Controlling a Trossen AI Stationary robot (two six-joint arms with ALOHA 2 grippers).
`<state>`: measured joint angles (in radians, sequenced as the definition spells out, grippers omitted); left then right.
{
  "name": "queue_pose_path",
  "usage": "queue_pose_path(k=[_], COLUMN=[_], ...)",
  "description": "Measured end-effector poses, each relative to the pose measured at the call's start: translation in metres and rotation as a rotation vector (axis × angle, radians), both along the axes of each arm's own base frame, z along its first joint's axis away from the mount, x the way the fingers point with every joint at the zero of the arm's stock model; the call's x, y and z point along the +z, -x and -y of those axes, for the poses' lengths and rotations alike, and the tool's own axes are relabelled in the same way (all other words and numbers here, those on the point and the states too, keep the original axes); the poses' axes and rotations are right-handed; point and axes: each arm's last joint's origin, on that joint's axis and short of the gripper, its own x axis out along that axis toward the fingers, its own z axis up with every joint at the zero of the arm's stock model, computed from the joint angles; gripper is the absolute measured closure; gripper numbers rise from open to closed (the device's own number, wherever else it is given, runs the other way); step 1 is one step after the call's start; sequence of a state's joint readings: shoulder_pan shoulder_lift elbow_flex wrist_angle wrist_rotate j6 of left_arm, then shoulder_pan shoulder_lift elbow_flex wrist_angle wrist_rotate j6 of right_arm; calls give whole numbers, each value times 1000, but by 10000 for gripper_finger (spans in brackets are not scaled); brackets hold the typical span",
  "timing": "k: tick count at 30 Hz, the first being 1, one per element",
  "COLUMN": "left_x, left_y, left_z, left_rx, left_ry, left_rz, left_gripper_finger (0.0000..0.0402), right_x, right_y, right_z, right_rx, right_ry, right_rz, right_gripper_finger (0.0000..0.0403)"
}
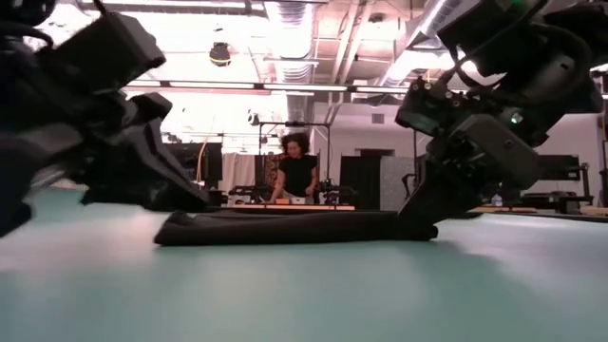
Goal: Roll towel into tight, uniform cylinder
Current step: Roll the black towel
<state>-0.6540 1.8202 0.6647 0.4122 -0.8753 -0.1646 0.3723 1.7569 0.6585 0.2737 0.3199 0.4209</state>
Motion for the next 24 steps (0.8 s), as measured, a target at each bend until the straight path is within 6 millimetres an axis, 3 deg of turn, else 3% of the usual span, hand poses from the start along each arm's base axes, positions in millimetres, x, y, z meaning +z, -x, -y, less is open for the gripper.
queue_pose_path(k=[11, 16, 24], left_x=[-14, -16, -18], left_y=[9, 8, 4], left_z=[-14, -19, -25], left_rx=[-9, -28, -80], left_ry=[68, 86, 166], left_rz=[-59, -92, -142], left_gripper_finger=[401, 401, 402], right_x=[27, 49, 63], right_y=[-21, -34, -45], right_z=[-16, -22, -8], right_rx=[-20, -14, 26], right_ry=[-45, -74, -152], right_rz=[-83, -143, -236], right_gripper_finger=[386, 386, 387])
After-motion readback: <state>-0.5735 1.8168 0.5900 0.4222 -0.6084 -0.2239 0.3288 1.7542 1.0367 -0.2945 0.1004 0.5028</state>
